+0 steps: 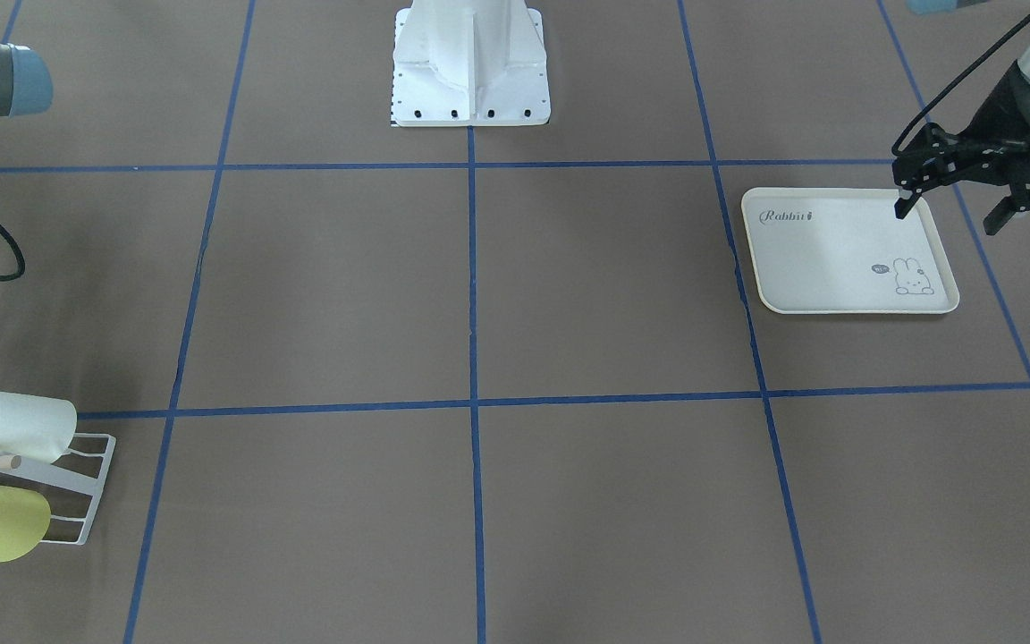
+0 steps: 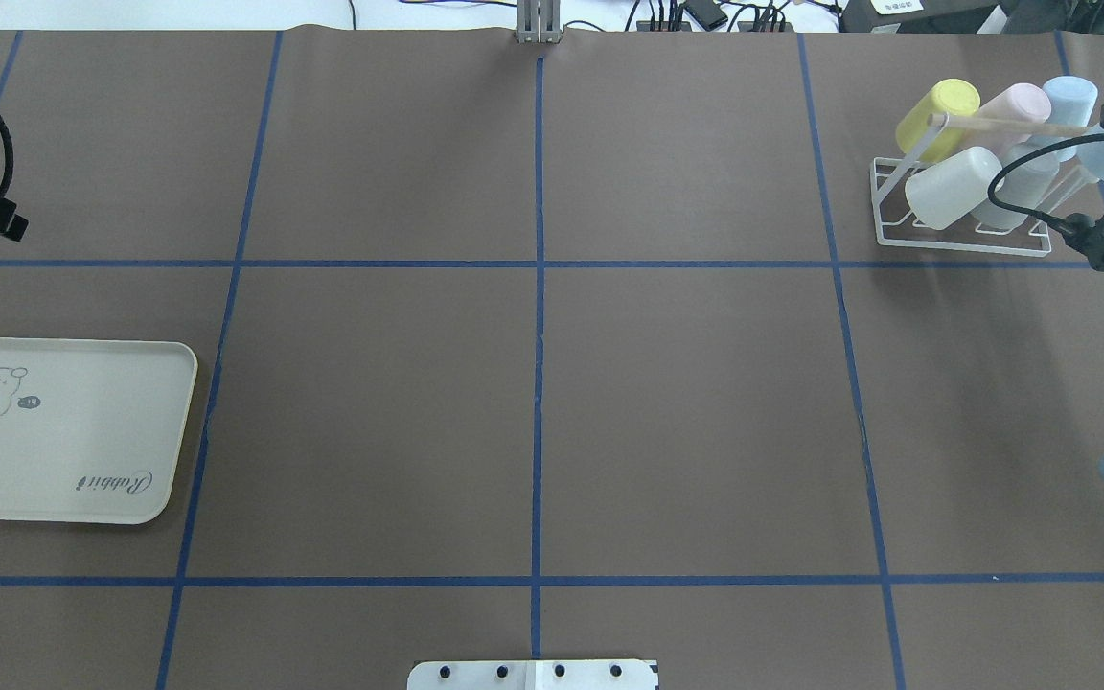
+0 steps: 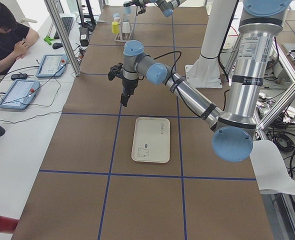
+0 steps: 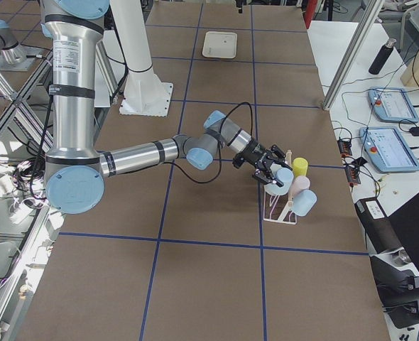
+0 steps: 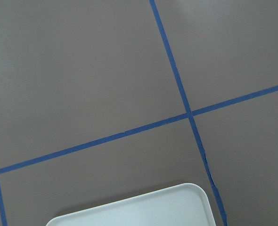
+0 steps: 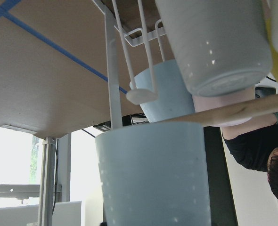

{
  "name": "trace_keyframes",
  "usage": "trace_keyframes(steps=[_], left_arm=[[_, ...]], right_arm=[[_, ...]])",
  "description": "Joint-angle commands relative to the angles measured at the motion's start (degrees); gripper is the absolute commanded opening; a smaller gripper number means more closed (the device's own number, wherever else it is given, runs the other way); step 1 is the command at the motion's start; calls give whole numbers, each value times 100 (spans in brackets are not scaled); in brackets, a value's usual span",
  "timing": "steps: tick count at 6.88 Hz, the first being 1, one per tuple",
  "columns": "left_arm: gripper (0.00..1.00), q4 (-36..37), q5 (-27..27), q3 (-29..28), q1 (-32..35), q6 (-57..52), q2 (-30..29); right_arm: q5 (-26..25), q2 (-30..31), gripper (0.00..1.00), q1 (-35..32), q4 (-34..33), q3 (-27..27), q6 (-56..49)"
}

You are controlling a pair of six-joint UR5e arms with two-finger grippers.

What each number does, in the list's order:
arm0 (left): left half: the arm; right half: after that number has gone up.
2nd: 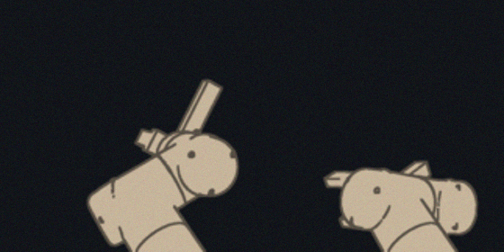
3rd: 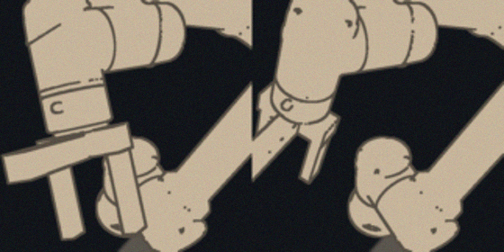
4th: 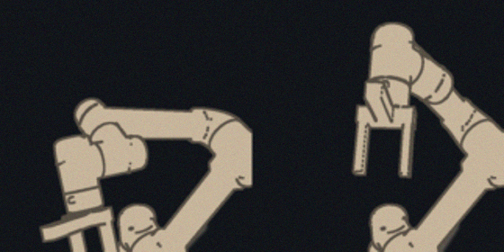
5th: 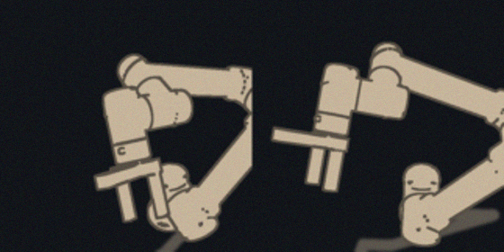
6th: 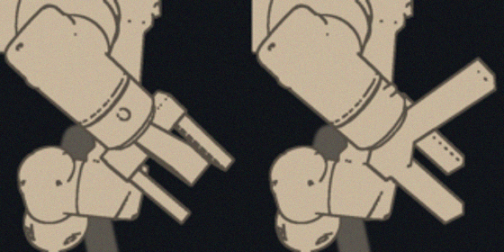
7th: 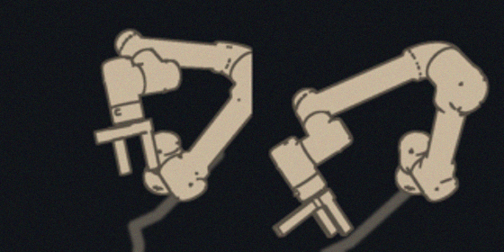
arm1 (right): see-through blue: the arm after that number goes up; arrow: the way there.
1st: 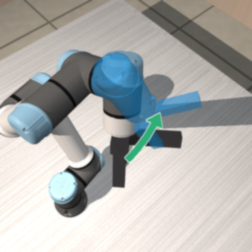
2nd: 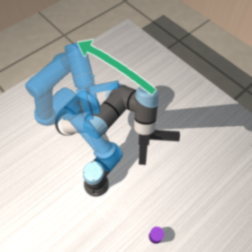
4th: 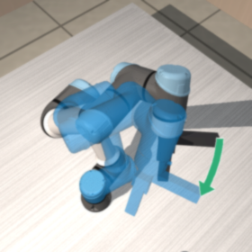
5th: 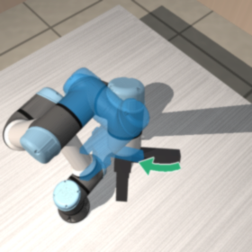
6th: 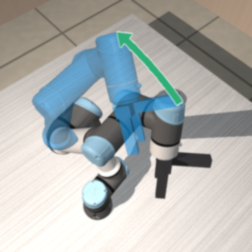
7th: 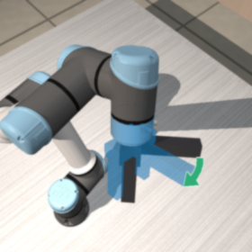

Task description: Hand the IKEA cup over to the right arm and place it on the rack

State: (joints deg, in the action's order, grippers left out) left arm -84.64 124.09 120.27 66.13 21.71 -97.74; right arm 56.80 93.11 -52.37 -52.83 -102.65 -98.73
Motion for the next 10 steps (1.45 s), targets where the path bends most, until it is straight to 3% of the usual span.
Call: trace_keyframes(steps=[1, 10], left_arm=[[100, 0, 1, -4, -3, 9, 0], [100, 0, 10, 5, -12, 9, 0]], right_arm=[[-82, -12, 0, 86, 1, 87, 12], [-108, -29, 0, 174, 1, 377, -6]])
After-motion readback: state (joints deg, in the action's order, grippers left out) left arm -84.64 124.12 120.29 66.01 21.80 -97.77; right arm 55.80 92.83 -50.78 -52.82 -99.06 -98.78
